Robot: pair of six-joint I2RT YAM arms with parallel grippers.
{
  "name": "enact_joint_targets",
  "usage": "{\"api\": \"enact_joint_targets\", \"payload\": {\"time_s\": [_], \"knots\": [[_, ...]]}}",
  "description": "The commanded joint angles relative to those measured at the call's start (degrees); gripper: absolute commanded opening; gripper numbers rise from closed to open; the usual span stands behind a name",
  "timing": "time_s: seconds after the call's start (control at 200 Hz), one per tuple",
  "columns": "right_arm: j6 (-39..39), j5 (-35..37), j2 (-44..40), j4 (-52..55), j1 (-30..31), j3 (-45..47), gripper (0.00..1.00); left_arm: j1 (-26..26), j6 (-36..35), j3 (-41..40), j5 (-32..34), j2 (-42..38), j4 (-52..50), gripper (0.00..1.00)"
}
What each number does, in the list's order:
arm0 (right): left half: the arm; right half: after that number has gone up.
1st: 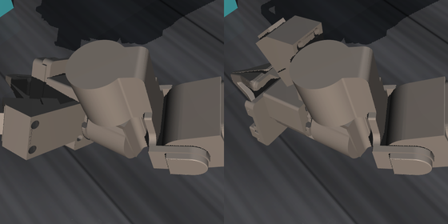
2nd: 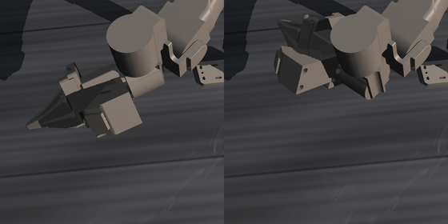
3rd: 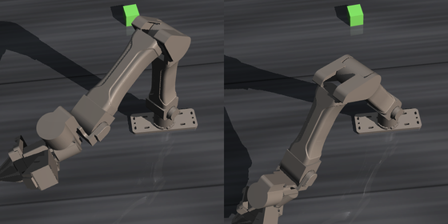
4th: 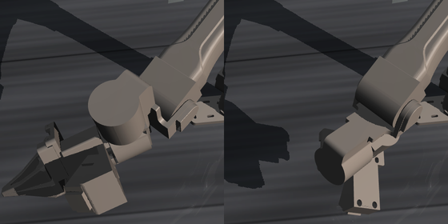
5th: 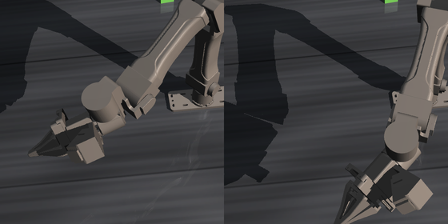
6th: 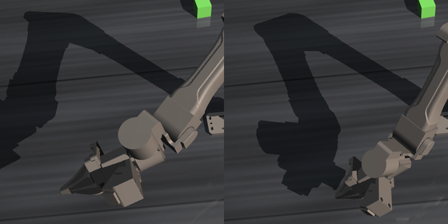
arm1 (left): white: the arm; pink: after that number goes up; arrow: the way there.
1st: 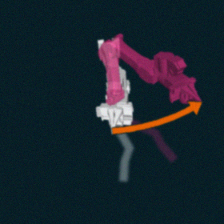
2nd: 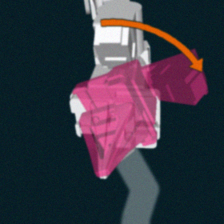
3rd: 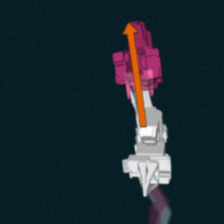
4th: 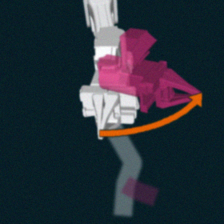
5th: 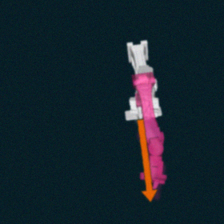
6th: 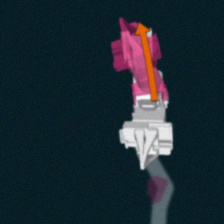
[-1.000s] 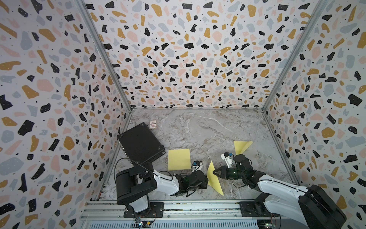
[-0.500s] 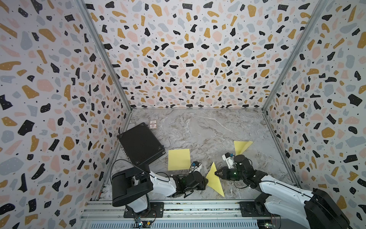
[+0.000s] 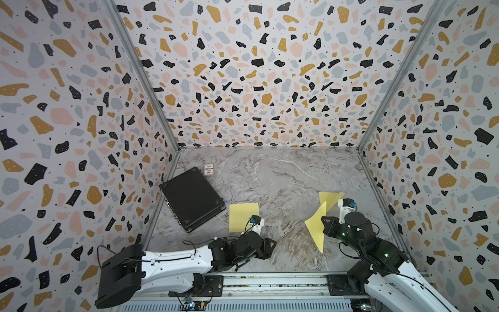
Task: Fold the square paper diagonally
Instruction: Pick up the paper from the center of the board, then place the paper at the center of the board.
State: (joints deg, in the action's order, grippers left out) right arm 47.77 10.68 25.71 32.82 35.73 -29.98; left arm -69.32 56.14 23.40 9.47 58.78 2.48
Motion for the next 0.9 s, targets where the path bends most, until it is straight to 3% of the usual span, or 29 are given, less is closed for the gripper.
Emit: {"api": "enact_joint_targets", "payload": {"time_s": [0.0, 0.135, 0.33, 0.486, 0.896], "knots": [[4.57, 15.38, -2.6, 10.86, -0.29, -0.11, 0.0, -0.09, -0.59, -2.97, 3.08, -3.12, -3.97, 0.6], [7.5, 22.85, -2.67, 11.0, -1.06, 1.05, 0.0, -0.07, 0.83, -5.14, 3.69, -6.34, -4.02, 0.6], [7.86, 24.93, -0.84, 6.14, -5.27, 3.42, 0.0, -0.1, 1.43, -6.68, 3.58, -8.07, -3.55, 0.6], [6.53, 19.56, 1.77, -1.78, -12.14, 6.95, 0.0, -0.06, 1.26, -6.44, 2.85, -7.74, -3.36, 0.6], [3.04, -4.46, 13.98, -27.99, -35.32, 13.87, 0.0, -0.08, 2.22, -8.06, 2.56, -7.63, -2.14, 0.6]]}}
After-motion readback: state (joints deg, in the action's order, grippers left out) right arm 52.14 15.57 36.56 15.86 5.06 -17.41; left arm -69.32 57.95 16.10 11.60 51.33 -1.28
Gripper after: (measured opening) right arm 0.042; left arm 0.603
